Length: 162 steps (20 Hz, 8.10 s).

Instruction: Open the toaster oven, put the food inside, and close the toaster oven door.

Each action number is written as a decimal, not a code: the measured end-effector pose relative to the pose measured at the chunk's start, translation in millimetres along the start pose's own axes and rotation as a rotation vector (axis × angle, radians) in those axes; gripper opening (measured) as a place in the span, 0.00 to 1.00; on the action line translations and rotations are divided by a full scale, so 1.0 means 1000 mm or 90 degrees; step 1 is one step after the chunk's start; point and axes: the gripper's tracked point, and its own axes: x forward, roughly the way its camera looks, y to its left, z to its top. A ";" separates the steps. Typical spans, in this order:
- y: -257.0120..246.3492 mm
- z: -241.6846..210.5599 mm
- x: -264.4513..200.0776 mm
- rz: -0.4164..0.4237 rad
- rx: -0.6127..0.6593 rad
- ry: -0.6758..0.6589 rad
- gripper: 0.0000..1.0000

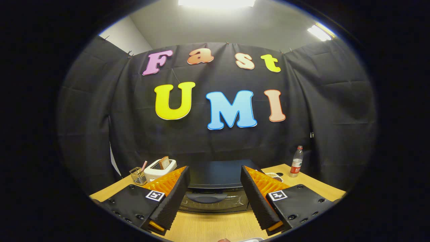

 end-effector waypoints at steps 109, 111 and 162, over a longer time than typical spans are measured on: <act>-0.096 -0.278 -0.182 0.227 0.314 0.850 0.02; -0.086 -0.269 -0.180 0.238 0.338 0.837 0.02; 0.015 -0.205 0.067 -0.296 0.916 0.336 0.02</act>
